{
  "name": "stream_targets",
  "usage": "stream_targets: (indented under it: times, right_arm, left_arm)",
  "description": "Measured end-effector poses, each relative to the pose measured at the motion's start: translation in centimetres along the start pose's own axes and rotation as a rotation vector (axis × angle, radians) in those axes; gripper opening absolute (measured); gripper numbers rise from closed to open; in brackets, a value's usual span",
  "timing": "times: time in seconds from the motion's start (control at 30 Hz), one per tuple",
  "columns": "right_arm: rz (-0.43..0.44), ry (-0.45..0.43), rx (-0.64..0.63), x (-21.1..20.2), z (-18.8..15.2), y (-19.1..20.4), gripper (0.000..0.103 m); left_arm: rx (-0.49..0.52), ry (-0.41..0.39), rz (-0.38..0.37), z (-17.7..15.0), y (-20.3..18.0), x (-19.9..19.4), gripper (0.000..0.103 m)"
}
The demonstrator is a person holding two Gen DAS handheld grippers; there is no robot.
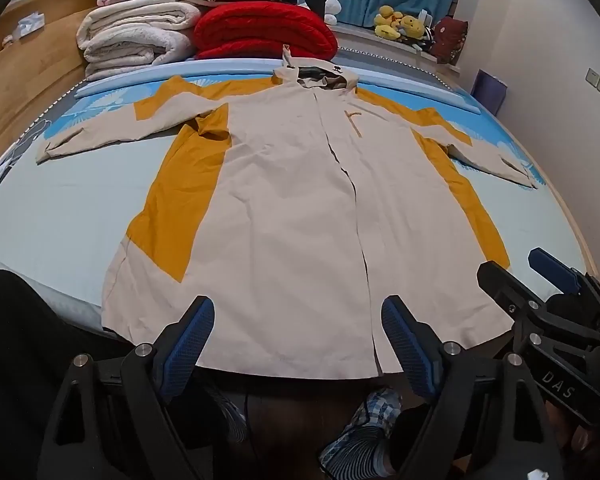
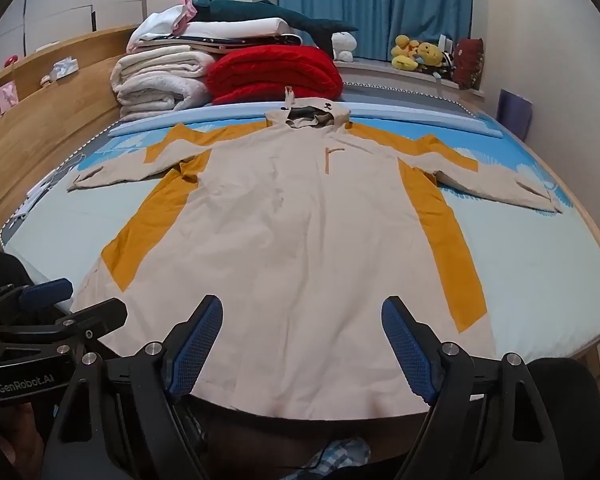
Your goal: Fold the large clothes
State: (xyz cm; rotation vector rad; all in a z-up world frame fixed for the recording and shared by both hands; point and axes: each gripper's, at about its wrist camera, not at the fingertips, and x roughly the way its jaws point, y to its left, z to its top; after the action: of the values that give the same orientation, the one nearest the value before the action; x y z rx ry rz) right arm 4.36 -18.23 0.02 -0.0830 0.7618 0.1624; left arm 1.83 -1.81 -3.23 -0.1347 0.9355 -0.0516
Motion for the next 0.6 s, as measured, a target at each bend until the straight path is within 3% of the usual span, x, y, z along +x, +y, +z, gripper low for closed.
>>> stream_targets:
  times: [0.6]
  right_arm:
    - [0.007, -0.003, -0.023, -0.54, 0.09, 0.47, 0.082]
  left_arm:
    - [0.002, 0.0, -0.003, 0.06, -0.24, -0.12, 0.082]
